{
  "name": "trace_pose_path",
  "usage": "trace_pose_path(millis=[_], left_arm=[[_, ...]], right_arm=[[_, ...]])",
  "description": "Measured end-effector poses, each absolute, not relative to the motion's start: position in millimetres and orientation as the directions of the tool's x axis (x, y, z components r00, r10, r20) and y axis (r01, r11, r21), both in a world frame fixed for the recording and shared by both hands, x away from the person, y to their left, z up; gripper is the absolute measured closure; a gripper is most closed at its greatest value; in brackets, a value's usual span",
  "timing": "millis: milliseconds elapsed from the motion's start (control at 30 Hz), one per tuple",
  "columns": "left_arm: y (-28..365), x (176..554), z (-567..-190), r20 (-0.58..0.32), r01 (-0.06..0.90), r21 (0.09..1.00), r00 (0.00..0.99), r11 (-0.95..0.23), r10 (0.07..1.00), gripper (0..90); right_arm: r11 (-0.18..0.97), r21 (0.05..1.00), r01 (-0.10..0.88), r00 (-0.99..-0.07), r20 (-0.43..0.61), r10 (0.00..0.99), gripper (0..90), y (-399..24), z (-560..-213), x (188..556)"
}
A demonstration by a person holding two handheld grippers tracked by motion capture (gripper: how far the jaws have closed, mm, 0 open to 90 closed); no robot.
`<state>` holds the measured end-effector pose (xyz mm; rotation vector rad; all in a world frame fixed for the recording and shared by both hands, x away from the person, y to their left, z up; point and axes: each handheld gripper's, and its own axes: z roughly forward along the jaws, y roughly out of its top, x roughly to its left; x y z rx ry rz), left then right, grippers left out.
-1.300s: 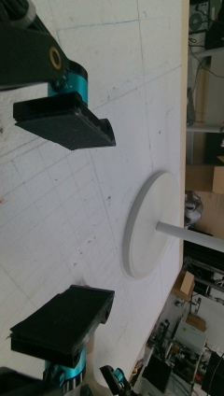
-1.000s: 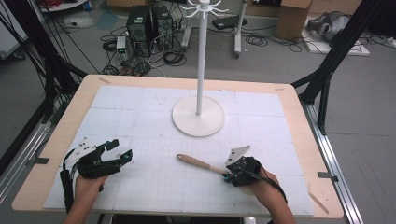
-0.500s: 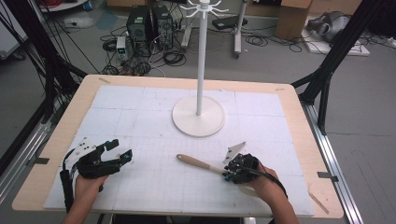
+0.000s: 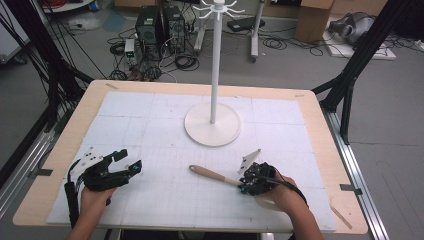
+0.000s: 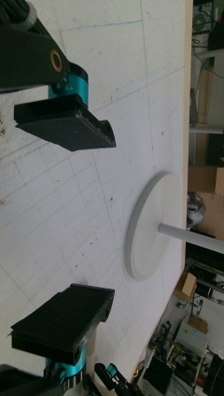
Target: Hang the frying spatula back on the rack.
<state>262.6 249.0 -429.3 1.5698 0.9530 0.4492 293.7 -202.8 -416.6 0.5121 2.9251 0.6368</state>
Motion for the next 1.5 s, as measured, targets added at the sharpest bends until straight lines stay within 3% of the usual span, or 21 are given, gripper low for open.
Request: trace_pose_path(millis=[533, 1067, 1500], left_arm=[[248, 262, -429, -0.217, 0.325, 0.946, 0.591, 0.017, 0.777, 24.0], [222, 263, -419, -0.278, 0.337, 0.940, 0.657, 0.057, 0.701, 24.6], [164, 304, -379, -0.303, 0.367, 0.930, 0.731, 0.022, 0.612, 29.0]], right_arm=[[0.840, 0.436, 0.324, -0.928, -0.028, 0.372, 78.1, -205, -417, 291], [0.656, 0.644, 0.395, -0.876, 0.047, 0.481, 77.9, -218, -402, 283], [0.463, 0.796, 0.391, -0.823, 0.077, 0.562, 77.9, -219, -390, 280]])
